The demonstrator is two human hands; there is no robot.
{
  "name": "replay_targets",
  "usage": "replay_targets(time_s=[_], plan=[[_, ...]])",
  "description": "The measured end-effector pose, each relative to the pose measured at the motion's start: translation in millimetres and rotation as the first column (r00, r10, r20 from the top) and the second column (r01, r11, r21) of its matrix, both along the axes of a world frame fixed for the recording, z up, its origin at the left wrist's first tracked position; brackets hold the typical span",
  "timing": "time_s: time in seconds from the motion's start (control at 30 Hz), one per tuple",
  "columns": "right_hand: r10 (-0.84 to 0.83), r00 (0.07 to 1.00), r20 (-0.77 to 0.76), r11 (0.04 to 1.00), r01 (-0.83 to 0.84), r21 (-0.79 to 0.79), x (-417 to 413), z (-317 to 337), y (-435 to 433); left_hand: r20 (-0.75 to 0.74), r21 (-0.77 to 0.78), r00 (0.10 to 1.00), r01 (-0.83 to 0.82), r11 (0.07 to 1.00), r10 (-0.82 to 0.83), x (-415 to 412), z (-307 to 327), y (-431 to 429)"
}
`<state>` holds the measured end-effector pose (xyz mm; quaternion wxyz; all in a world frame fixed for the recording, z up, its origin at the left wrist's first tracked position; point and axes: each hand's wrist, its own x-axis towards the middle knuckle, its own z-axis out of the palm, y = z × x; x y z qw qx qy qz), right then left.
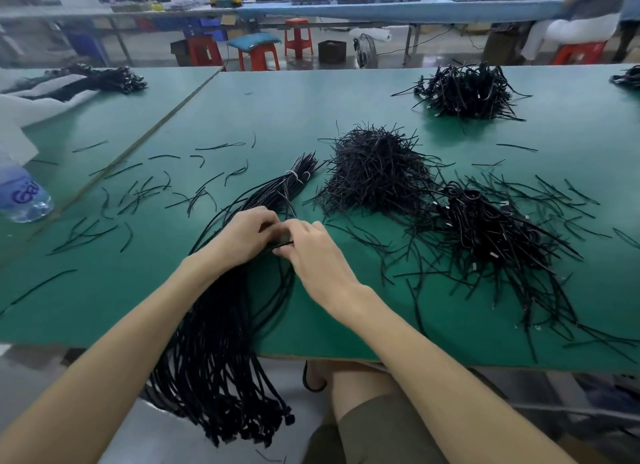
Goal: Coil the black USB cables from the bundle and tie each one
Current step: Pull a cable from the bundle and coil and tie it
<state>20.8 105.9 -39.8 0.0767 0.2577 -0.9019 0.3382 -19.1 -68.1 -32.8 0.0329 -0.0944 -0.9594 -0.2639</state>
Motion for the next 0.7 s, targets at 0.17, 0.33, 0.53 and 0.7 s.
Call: replay_targets(time_s=[0.17,0.33,0.53,0.7], plan=[[0.043,0.973,-0.227,0.998,-0.031,0.056,14,4,1,-0.028,-0.011,0.998,-0.052,0.999,0.051,-2,-5,-2],[-0.121,0.945,-0.305,0.988,0.084,-0.133,19,19,28,-0.043,0.03,0.995,-0.093,0.995,0.094,-1,-7,-4],[-0.457,0.877,0.15,0.82,0.481,-0.312,-24,27,87,-0.042,0.008,0.994,-0.097,0.995,0.097,-4,-13,-4],[-0.459,0.833,0.31,0.797,0.539,-0.271,-33,19,108,0.101,0.29,0.993,0.022,0.957,-0.053,5,9,19]])
